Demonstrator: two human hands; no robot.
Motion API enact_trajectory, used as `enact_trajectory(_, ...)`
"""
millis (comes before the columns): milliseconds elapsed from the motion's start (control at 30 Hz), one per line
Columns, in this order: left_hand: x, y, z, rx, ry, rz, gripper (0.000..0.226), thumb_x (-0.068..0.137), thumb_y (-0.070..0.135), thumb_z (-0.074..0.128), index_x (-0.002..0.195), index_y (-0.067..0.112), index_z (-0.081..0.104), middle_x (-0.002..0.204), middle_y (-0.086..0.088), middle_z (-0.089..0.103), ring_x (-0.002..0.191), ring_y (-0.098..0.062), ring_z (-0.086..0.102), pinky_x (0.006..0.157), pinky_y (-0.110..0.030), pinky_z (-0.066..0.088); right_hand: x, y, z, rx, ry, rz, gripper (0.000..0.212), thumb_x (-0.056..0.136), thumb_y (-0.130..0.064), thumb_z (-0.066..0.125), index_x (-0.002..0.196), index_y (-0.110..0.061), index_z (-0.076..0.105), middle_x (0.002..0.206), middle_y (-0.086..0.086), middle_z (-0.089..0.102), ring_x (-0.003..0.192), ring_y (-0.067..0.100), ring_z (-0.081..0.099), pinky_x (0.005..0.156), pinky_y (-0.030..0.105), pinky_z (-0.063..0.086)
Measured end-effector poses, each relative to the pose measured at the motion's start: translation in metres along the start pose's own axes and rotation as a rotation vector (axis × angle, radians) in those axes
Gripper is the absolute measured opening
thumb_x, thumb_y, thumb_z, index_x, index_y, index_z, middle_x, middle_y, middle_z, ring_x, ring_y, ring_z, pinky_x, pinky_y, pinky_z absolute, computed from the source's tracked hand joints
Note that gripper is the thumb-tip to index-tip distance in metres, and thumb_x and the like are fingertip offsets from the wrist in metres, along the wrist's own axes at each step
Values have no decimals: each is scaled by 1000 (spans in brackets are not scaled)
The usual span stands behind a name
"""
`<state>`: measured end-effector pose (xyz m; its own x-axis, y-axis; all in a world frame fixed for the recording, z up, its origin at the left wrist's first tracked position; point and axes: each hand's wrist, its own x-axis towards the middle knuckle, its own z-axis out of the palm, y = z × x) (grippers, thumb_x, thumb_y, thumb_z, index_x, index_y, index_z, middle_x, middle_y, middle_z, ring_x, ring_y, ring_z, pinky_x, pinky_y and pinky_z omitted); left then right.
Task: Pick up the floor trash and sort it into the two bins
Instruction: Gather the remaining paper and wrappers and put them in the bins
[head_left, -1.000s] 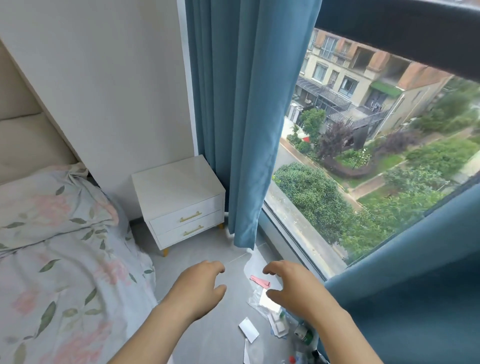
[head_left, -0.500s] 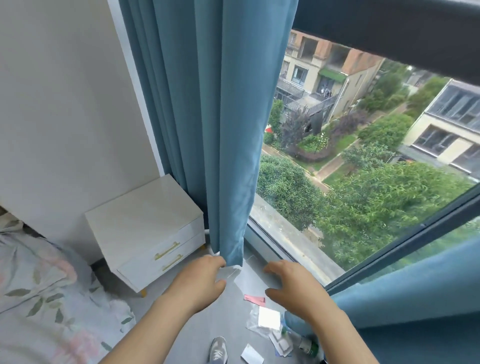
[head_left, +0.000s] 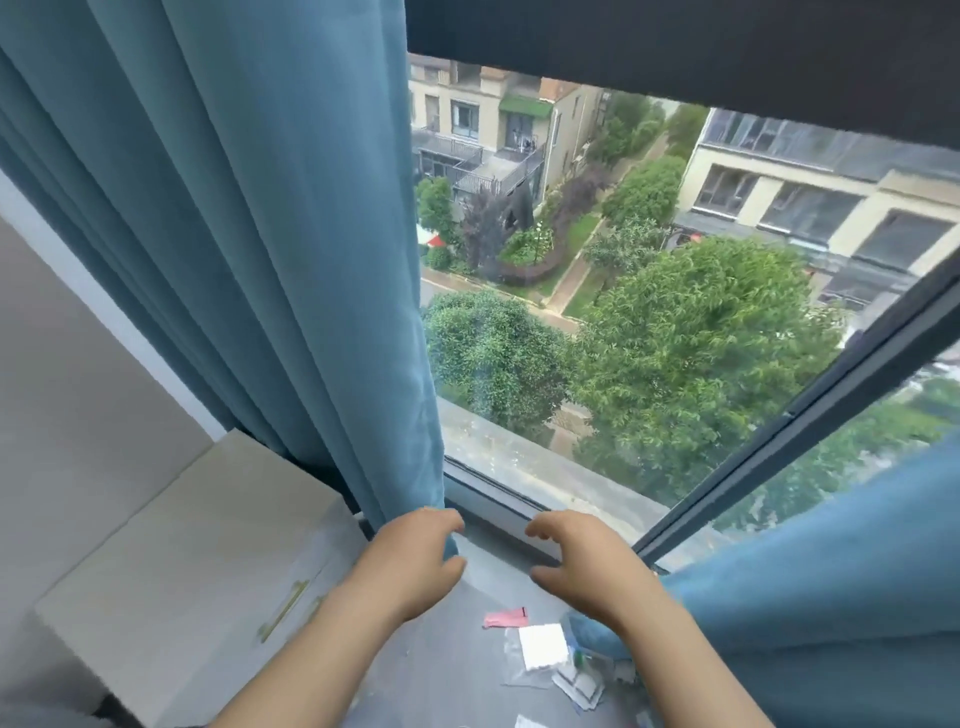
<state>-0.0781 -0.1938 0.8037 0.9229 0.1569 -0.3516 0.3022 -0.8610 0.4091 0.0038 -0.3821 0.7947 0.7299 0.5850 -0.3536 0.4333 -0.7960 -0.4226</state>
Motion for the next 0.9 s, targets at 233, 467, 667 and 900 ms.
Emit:
enact_trajectory(233, 78, 9, -9, 172, -151, 299, 34, 91, 33, 48, 123, 22, 53, 124, 6, 56, 115, -15, 52, 95, -29, 43, 6, 10, 5, 146, 146, 276, 44, 86, -30, 59, 129, -26, 54, 130, -8, 57, 121, 12, 51, 98, 27, 43)
enact_trajectory(467, 141, 5, -15, 373, -309, 616, 32, 90, 32, 50, 119, 20, 54, 118, 2, 60, 111, -20, 55, 91, -33, 46, 5, -12, 37, 367, 322, 636, 42, 84, -28, 59, 126, -26, 57, 129, -9, 58, 120, 10, 51, 96, 24, 40)
enact_trajectory(667, 157, 3, 15, 425, -475, 788, 39, 90, 33, 49, 128, 23, 51, 125, 2, 58, 116, -19, 54, 93, -29, 44, -9, -21, 76, 449, 338, 875, 42, 80, -30, 61, 122, -28, 60, 123, -7, 61, 114, 14, 55, 91, 27, 44)
enact_trajectory(900, 171, 5, 78, 473, -517, 858, 39, 93, 34, 47, 130, 23, 50, 128, 3, 57, 117, -19, 54, 94, -29, 43, -24, 14, 131, 448, 334, 978, 38, 81, -26, 60, 119, -24, 62, 119, -6, 62, 111, 15, 57, 85, 26, 44)
